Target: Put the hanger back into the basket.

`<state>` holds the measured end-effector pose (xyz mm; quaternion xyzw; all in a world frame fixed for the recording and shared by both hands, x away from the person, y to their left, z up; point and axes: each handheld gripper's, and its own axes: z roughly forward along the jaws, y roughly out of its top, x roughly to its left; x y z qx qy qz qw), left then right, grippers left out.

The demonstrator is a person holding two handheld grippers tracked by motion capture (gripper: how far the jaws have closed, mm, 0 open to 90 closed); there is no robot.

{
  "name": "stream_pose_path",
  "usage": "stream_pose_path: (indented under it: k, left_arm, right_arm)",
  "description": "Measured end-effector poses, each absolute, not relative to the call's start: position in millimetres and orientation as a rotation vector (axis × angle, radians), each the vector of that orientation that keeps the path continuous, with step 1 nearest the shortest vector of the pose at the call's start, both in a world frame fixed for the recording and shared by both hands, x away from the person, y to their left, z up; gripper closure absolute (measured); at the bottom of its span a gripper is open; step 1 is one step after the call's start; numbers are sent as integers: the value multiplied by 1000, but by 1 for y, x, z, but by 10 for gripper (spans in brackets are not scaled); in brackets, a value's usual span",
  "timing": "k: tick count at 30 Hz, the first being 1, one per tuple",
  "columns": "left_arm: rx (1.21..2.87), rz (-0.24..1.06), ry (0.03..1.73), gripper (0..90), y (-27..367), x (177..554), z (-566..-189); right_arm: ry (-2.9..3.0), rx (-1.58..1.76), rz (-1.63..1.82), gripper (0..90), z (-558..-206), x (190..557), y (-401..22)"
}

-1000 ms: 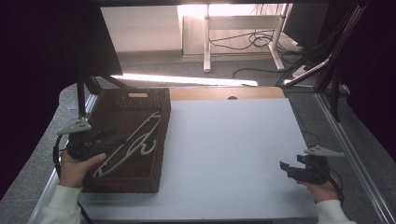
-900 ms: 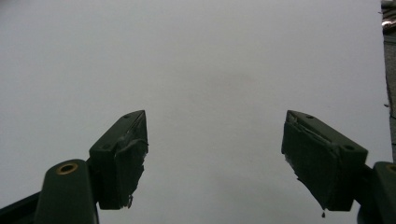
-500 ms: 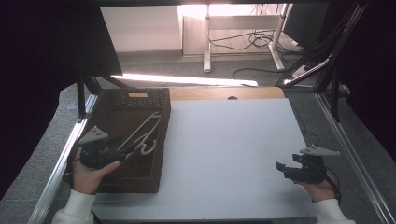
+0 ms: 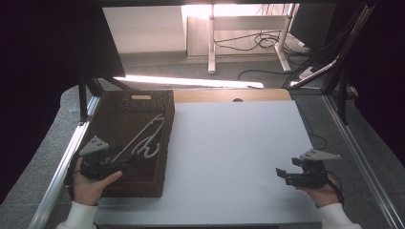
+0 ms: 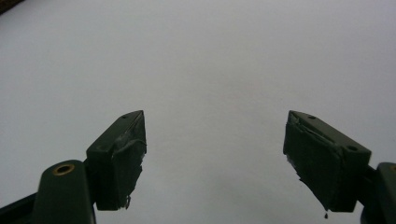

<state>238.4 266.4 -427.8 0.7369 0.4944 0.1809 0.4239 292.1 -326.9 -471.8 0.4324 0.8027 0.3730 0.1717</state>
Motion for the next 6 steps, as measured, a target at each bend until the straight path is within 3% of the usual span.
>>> stream_pose_path:
  k: [6]
  left_arm:
    - [1858, 448, 1221, 321, 270, 238, -429]
  right_arm:
    - [2312, 1137, 1055, 204, -472, 290, -320]
